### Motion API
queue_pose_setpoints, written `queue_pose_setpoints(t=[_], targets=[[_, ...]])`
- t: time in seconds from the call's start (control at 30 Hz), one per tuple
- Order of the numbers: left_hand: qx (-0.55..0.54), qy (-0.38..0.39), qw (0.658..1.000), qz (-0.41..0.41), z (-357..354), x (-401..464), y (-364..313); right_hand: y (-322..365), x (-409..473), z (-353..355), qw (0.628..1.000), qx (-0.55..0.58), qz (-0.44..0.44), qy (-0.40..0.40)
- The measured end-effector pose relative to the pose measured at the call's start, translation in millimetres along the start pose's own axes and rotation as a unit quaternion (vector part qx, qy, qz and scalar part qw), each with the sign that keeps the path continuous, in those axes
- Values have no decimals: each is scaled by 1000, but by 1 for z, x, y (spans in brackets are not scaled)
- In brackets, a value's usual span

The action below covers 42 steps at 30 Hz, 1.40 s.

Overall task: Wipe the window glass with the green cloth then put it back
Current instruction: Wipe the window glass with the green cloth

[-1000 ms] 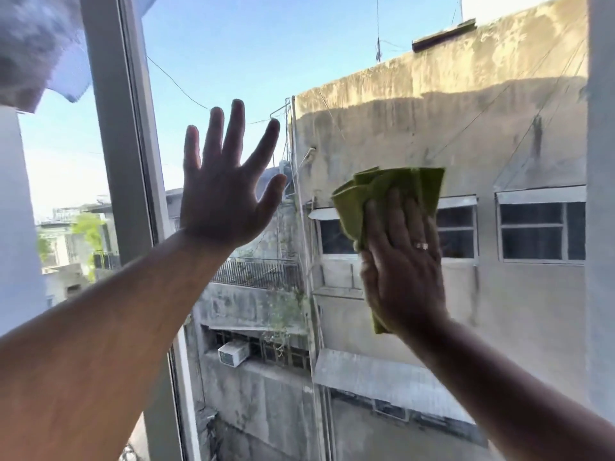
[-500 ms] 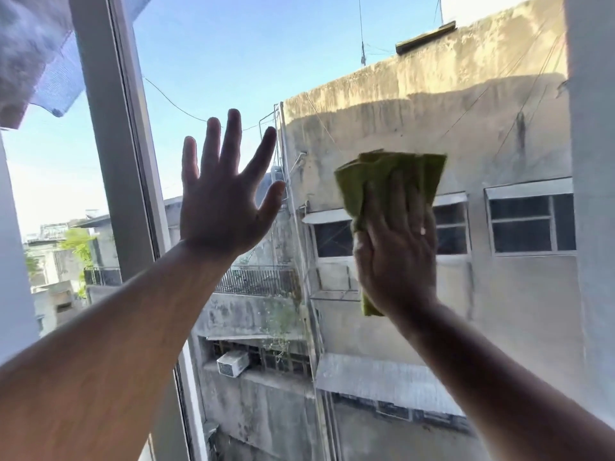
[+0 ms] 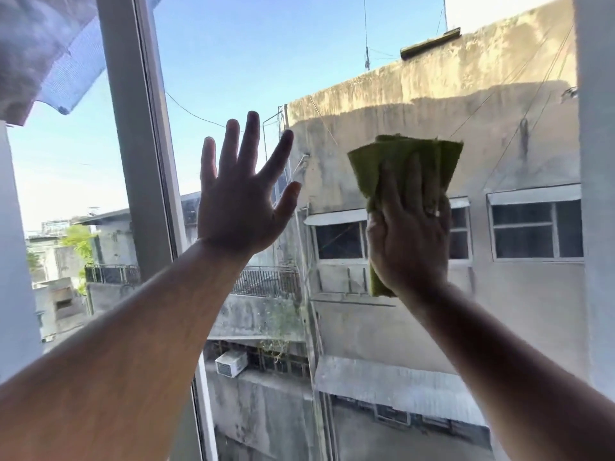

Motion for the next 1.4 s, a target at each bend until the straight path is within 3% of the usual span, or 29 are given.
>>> queue_pose_setpoints(t=[0.03, 0.1, 0.17, 0.2, 0.23, 0.27, 0.37, 0.5, 0.53, 0.6, 0.7, 0.77, 0.9, 1.03, 1.07, 1.13, 1.2, 1.23, 1.3, 1.4], targets=[[1, -3, 1000, -1, 0, -1, 1, 18, -11, -5, 1000, 0, 17, 6], [5, -10, 1000, -2, 1, -1, 2, 52, -51, -17, 981, 3, 187, 53], [2, -6, 1000, -2, 3, -1, 0, 52, -91, -16, 905, 3, 413, 103], [0, -2, 1000, -3, 3, -1, -1, 35, -96, -13, 873, -1, 473, 116], [1, 0, 1000, -3, 3, 0, 1, 13, -89, -10, 866, -8, 485, 116], [1, 2, 1000, -2, 2, 1, 2, -12, -76, -6, 883, -14, 455, 110], [-1, -10, 1000, -5, 1, 1, 2, -78, -33, 9, 966, -14, 244, 85], [9, 12, 1000, 7, 1, 2, 0, -70, -50, 13, 997, -3, 62, 48], [14, 17, 1000, 11, 3, 1, -2, -59, -65, 11, 997, 2, 61, 52], [15, 18, 1000, -18, 8, -1, -21, -37, -105, 3, 985, 13, 145, 95], [4, 2, 985, -170, 10, -8, -84, -41, -168, 6, 909, -3, 381, 172], [17, 20, 983, -181, 2, -9, -99, -81, -175, 14, 894, -3, 409, 180], [48, 5, 988, -149, -11, -5, -93, -182, -119, 33, 977, -23, 166, 135], [53, 2, 986, -156, -18, -4, -96, -148, -93, 25, 998, -9, -47, 45], [55, 2, 987, -154, -18, -4, -95, -118, -101, 18, 999, 7, -36, 33], [57, 3, 986, -154, -17, -5, -93, -45, -141, 3, 988, 33, 133, 73], [50, 9, 986, -160, -14, -4, -94, 1, -187, 1, 924, 30, 354, 143], [45, 13, 986, -162, -12, -4, -93, -1, -200, 2, 892, 36, 419, 166], [40, 17, 986, -162, -10, -4, -92, -32, -198, 6, 878, 46, 447, 163], [39, 10, 986, -159, -11, -5, -92, -115, -158, 18, 944, 17, 306, 119]])
Point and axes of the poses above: each hand's wrist, its own x-axis towards the middle knuckle, its own z-axis out of the back of the hand, y = z × x, the point moved 5 cm from there along x, towards the middle knuckle, and after that the axes turned 2 degrees about z, right-handed, at the moved point
